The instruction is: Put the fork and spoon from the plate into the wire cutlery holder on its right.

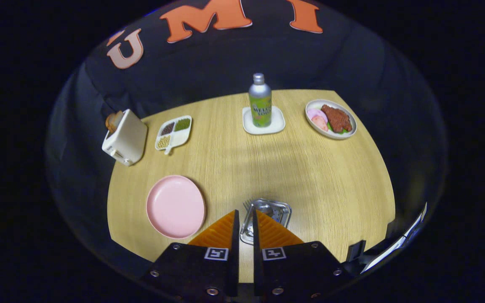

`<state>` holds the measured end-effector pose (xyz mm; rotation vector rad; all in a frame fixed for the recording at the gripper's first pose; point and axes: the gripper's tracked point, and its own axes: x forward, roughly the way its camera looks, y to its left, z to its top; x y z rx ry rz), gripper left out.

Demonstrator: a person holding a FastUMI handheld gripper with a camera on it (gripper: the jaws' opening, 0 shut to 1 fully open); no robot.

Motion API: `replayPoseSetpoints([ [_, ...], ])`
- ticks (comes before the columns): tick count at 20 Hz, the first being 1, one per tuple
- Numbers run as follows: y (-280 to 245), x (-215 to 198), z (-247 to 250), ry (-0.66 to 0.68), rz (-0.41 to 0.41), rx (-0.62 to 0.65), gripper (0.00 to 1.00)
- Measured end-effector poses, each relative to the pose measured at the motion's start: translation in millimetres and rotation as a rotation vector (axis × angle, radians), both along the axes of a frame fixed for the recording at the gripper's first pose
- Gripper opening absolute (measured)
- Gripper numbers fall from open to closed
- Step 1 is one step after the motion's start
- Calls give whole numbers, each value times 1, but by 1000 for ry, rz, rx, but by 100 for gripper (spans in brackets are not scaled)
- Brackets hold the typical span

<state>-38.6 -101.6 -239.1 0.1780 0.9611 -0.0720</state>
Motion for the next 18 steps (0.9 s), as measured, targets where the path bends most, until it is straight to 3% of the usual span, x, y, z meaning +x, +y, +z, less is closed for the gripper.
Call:
replayPoseSetpoints([
  [5,4,33,53,-291,6,-59,52],
  [10,19,56,101,-537,9,-95,66],
  [15,23,69,165,-746,14,-155,90],
  [18,28,70,191,-836,30,-180,95],
])
